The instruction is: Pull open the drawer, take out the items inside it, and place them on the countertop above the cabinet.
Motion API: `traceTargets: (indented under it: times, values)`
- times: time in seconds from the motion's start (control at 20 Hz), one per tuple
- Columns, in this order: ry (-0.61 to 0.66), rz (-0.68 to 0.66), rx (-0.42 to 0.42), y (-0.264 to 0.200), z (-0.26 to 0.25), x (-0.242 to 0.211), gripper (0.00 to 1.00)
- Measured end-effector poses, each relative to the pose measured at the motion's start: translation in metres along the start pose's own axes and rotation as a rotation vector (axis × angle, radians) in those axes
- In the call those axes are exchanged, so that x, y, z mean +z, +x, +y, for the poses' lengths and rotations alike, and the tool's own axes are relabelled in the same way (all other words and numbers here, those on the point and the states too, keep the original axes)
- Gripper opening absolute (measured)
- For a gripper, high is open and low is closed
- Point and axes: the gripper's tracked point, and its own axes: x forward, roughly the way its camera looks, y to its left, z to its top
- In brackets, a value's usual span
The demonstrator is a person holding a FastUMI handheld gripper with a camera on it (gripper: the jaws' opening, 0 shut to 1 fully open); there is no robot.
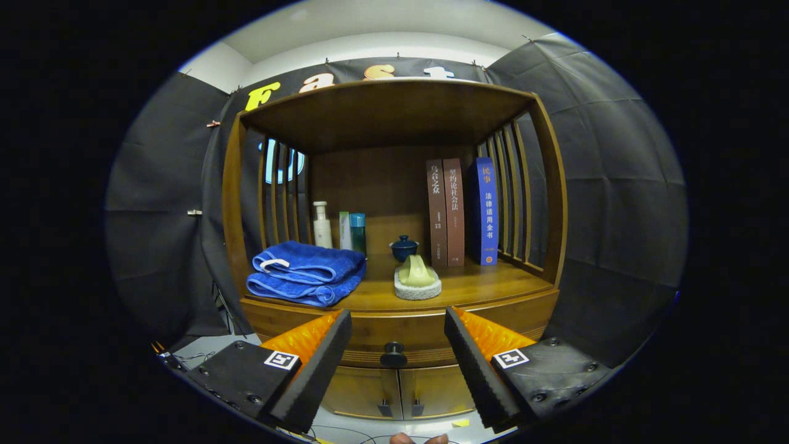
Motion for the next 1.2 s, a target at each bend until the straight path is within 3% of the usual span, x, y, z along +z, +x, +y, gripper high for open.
traceTargets:
  times: [0.5,1.2]
  values:
    - [0.027,-0.058,0.040,-0.062,0.012,0.072,0.99]
    - [0.028,-0.051,0.043,-0.102,0.007,0.146,0.99]
